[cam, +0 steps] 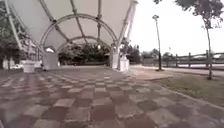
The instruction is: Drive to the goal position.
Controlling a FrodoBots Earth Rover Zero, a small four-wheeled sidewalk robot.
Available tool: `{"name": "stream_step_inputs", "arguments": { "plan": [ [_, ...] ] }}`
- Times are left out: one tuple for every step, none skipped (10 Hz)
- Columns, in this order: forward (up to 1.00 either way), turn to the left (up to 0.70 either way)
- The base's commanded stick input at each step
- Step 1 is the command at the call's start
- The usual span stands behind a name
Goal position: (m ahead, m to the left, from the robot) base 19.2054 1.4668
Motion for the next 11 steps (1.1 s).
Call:
{"name": "stream_step_inputs", "arguments": {
  "plan": [
    [1.0,0.36],
    [1.0,0.14],
    [1.0,0.0],
    [1.0,0.0],
    [1.0,0.0],
    [1.0,0.0],
    [1.0,0.0],
    [1.0,0.0],
    [1.0,0.0],
    [1.0,0.0],
    [1.0,0.0]
  ]
}}
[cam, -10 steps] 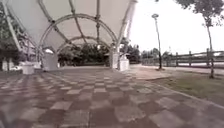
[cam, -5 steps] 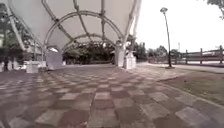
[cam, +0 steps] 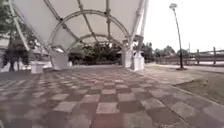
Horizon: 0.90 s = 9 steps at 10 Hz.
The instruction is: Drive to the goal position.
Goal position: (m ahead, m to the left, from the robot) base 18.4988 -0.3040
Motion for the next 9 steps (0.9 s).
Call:
{"name": "stream_step_inputs", "arguments": {
  "plan": [
    [1.0,0.0],
    [1.0,0.0],
    [1.0,0.0],
    [1.0,0.0],
    [1.0,0.0],
    [1.0,0.0],
    [1.0,0.0],
    [1.0,0.0],
    [1.0,0.0]
  ]
}}
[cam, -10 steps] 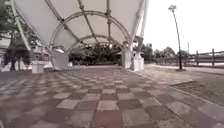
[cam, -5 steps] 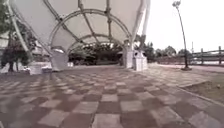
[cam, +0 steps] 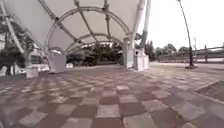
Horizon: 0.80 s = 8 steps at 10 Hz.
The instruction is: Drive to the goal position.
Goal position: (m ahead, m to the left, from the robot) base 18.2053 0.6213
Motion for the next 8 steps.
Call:
{"name": "stream_step_inputs", "arguments": {
  "plan": [
    [1.0,0.0],
    [1.0,0.0],
    [1.0,0.27],
    [1.0,0.4],
    [1.0,0.02],
    [1.0,0.0],
    [1.0,0.0],
    [1.0,0.0]
  ]
}}
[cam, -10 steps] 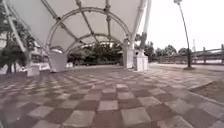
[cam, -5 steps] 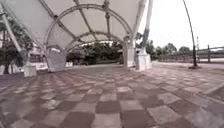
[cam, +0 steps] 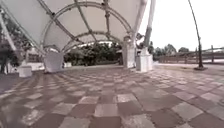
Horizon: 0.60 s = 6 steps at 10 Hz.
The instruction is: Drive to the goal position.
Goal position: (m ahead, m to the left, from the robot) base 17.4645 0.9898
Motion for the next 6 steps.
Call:
{"name": "stream_step_inputs", "arguments": {
  "plan": [
    [1.0,0.0],
    [1.0,0.0],
    [1.0,0.0],
    [1.0,0.0],
    [1.0,0.0],
    [1.0,0.0]
  ]
}}
